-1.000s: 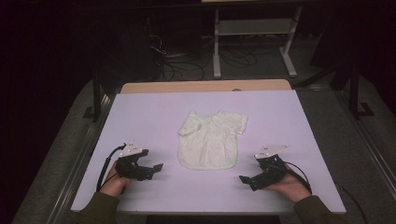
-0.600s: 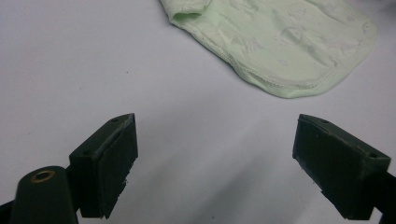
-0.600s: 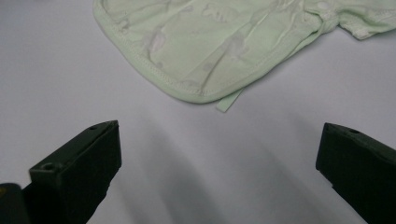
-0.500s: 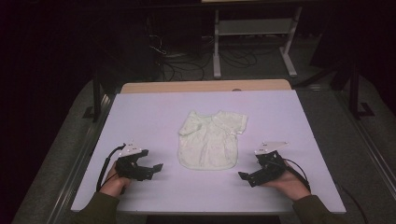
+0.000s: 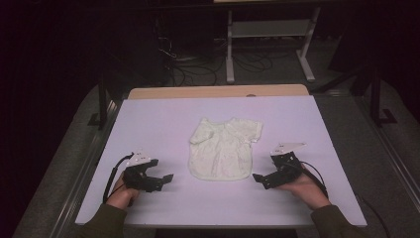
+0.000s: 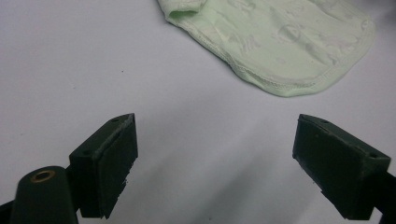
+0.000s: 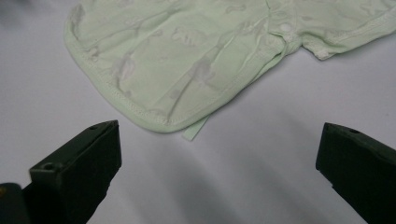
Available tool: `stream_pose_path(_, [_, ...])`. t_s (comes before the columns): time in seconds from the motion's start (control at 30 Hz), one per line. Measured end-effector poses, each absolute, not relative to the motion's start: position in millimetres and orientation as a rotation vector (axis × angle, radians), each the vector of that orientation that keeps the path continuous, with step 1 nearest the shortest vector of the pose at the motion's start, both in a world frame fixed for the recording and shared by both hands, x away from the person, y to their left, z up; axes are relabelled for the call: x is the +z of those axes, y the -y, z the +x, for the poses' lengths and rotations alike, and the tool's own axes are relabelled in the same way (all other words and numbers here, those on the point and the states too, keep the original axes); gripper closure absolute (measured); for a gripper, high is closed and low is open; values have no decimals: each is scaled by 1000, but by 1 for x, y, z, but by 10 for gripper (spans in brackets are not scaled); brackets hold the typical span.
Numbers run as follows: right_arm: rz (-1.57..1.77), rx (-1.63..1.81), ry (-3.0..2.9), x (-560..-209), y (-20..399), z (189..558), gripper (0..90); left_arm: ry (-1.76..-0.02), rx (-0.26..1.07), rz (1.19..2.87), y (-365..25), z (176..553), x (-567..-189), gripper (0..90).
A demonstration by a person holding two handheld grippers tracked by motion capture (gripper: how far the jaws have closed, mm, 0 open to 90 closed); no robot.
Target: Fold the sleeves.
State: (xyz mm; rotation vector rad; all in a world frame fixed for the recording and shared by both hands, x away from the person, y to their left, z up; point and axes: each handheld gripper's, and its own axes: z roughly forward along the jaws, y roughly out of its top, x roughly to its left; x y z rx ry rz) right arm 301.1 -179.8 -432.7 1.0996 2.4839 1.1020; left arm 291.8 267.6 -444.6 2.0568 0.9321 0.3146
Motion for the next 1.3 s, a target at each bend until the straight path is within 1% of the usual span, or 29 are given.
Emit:
stream_pose_path(0.97, [1139,1113,-2438,-426,182,326,14,-944,297,2053,-268,293,-446,138])
stream_pose_path(1.3, [1154,1115,-2417,-424,181,340,15,-939,294,2053,-267,293,-446,138])
